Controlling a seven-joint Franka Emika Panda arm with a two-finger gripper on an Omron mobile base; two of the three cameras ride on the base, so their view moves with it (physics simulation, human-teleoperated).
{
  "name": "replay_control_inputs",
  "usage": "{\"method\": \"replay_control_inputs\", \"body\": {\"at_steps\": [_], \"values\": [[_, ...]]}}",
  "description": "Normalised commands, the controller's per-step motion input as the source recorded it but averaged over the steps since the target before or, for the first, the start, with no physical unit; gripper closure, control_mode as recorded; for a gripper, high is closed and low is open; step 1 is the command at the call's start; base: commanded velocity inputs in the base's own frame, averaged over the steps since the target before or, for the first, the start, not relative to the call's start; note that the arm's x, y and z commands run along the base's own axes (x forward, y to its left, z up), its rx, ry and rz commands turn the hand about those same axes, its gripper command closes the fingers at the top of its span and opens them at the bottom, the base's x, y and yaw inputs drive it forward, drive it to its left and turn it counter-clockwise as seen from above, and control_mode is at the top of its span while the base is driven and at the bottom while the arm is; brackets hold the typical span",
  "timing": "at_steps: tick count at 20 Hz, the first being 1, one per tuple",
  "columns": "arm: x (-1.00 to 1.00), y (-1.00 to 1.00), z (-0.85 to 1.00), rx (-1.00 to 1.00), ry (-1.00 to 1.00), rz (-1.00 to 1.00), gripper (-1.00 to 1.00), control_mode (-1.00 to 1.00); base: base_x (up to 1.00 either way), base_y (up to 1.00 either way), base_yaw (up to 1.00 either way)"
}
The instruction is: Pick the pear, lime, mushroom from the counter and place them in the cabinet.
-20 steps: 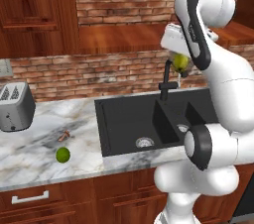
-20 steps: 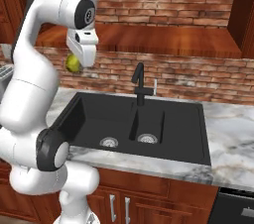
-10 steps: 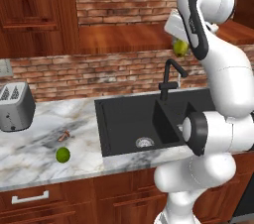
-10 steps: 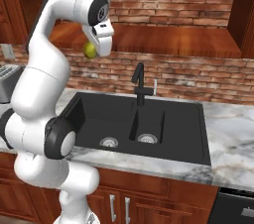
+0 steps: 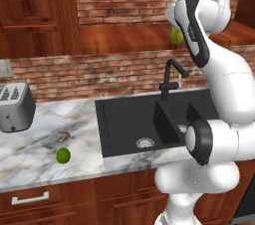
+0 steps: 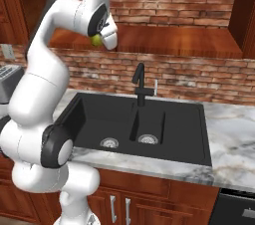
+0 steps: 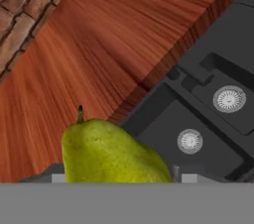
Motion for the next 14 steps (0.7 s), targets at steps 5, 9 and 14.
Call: {"method": "replay_control_inputs", "body": {"at_steps": [5, 9, 14], "values": [[0.95, 0.00, 0.00, -0.06, -0.03, 0.00, 1.00, -1.00, 0.00, 0.00, 0.00], [0.98, 0.00, 0.36, 0.00, 0.08, 0.00, 1.00, -1.00, 0.00, 0.00, 0.00], [0.73, 0.00, 0.45, 0.00, 0.02, 0.00, 1.00, -1.00, 0.00, 0.00, 0.00]]}}
